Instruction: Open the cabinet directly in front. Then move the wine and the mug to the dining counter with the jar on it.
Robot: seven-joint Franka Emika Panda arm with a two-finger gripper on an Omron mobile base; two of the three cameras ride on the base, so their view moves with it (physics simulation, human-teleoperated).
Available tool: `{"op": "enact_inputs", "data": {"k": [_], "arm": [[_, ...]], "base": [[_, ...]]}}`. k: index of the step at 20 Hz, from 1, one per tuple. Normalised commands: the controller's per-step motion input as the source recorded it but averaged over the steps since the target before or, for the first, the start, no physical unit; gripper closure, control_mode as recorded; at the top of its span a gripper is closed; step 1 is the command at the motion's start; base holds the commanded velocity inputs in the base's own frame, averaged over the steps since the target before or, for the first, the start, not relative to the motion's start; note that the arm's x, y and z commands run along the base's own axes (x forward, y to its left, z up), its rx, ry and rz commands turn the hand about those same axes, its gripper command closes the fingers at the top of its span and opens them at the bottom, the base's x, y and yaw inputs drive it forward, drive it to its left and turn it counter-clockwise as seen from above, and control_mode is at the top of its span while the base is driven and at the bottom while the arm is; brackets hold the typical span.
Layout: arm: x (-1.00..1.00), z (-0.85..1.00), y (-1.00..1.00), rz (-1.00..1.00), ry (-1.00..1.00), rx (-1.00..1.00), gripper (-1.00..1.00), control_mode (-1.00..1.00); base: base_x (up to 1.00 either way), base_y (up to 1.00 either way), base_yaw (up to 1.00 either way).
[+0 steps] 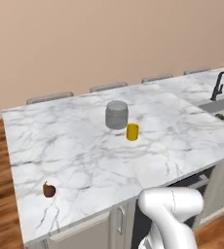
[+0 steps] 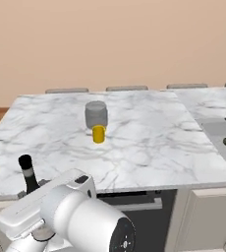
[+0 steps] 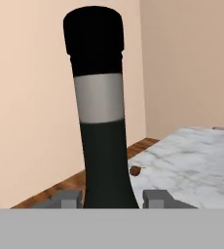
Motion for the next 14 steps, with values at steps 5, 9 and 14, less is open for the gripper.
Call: {"op": "enact_inputs", "data": {"k": [5,9,14], "arm": [[0.0,0.0,0.0,0.0,0.0,0.0,1.0,1.0],[0.0,0.0,0.0,0.0,0.0,0.0,1.0,1.0],[0.0,0.0,0.0,0.0,0.0,0.0,1.0,1.0]], "base": [[0.39,-0.11,0.35],[0.28,-0.27,0.31],[0.14,-0.45,0.22]]}}
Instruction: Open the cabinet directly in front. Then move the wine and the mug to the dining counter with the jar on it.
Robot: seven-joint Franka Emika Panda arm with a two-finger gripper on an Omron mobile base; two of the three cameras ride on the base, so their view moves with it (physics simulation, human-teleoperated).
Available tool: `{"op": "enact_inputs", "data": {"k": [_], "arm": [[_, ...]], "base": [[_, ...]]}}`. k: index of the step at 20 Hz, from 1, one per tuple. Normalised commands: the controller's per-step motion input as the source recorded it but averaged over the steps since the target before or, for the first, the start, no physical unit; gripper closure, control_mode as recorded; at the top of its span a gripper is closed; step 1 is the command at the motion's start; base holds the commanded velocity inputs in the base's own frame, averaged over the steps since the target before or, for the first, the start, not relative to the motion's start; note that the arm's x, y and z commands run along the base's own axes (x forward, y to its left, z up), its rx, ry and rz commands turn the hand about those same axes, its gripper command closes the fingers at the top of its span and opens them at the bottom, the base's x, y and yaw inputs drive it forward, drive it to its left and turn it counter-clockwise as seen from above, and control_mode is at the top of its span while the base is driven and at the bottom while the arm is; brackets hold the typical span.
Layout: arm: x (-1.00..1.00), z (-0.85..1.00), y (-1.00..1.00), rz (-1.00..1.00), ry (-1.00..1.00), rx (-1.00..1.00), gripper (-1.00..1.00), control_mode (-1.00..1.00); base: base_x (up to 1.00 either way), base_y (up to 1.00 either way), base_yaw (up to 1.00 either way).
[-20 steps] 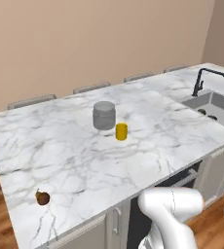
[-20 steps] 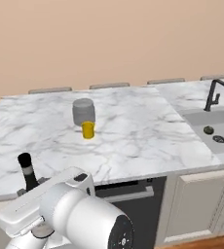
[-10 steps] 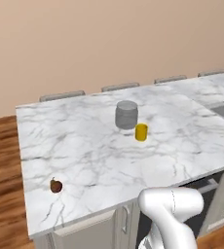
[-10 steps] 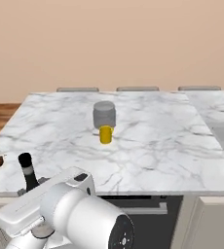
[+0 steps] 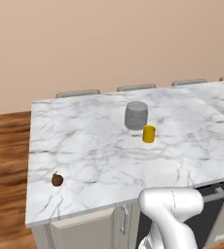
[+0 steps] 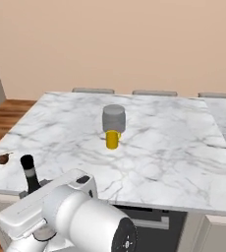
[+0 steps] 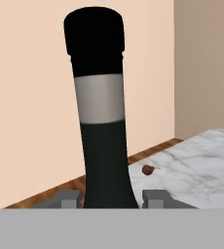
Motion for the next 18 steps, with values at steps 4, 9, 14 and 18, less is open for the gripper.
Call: {"op": "enact_inputs", "data": {"k": [4,9,14,18], "arm": [[0.0,0.0,0.0,0.0,0.0,0.0,1.0,1.0],[0.0,0.0,0.0,0.0,0.0,0.0,1.0,1.0],[0.0,0.0,0.0,0.0,0.0,0.0,1.0,1.0],[0.0,0.0,0.0,0.0,0.0,0.0,1.0,1.0]], "base": [[0.16,-0.48,0.17],[0.32,-0.2,0.15],[0.6,0.06,0.05],[0.75,0.16,0.01]]}}
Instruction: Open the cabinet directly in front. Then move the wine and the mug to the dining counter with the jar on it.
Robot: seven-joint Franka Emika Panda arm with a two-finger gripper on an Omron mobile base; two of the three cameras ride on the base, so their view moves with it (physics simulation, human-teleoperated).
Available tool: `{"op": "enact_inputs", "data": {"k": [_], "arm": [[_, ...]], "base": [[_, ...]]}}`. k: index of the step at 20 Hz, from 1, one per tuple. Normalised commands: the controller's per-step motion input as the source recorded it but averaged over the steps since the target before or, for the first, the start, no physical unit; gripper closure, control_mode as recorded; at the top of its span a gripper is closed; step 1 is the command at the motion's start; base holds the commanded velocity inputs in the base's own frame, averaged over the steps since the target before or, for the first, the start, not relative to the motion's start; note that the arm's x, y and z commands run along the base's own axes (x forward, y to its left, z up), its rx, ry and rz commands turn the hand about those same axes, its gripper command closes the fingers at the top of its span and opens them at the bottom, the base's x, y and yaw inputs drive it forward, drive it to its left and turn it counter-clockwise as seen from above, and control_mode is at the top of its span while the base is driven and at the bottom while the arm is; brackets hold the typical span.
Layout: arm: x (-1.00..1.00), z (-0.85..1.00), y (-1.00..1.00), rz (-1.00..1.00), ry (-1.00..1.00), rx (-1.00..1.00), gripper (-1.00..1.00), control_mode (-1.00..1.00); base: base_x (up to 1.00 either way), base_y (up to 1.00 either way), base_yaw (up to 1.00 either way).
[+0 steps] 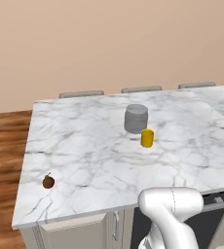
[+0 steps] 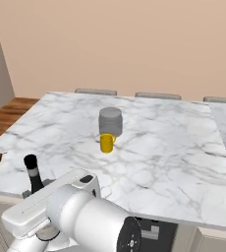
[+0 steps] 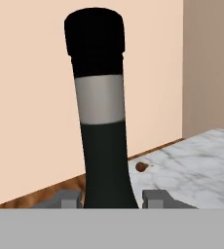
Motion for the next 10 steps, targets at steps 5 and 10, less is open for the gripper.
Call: {"op": "enact_inputs", "data": {"k": [5,10], "arm": [[0.0,0.0,0.0,0.0,0.0,0.0,1.0,1.0],[0.0,0.0,0.0,0.0,0.0,0.0,1.0,1.0]], "base": [[0.7,0.13,0.01],[0.75,0.16,0.09]]}}
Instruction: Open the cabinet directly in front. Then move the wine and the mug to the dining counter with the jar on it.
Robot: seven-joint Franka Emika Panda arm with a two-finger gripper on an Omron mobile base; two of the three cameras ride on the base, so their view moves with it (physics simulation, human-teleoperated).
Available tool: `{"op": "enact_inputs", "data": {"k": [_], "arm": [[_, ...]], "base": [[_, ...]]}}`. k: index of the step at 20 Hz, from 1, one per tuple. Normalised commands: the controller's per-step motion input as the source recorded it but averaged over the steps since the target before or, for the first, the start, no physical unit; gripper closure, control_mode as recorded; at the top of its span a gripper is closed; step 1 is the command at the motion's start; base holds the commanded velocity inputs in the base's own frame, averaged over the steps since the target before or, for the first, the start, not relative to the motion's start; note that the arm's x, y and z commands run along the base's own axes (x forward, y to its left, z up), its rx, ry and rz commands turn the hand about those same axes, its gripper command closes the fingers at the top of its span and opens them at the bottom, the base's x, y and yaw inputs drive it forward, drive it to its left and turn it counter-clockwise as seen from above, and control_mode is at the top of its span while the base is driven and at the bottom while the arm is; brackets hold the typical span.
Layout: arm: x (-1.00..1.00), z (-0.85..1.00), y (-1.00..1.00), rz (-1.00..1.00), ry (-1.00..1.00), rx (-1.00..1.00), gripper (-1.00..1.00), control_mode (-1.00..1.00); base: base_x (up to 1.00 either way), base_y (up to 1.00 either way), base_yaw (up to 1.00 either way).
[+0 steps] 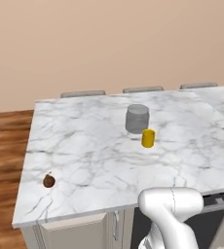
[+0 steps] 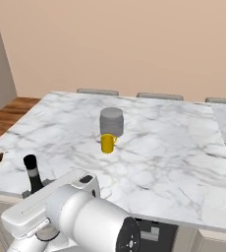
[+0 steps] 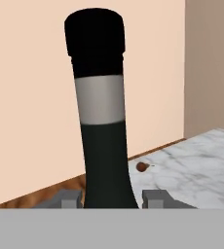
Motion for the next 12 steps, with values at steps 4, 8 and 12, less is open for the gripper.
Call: {"op": "enact_inputs", "data": {"k": [4,8,12], "arm": [[0.0,0.0,0.0,0.0,0.0,0.0,1.0,1.0],[0.0,0.0,0.0,0.0,0.0,0.0,1.0,1.0],[0.0,0.0,0.0,0.0,0.0,0.0,1.0,1.0]], "base": [[0.88,0.04,0.22],[0.86,0.0,0.36],[0.79,0.0,0.38]]}}
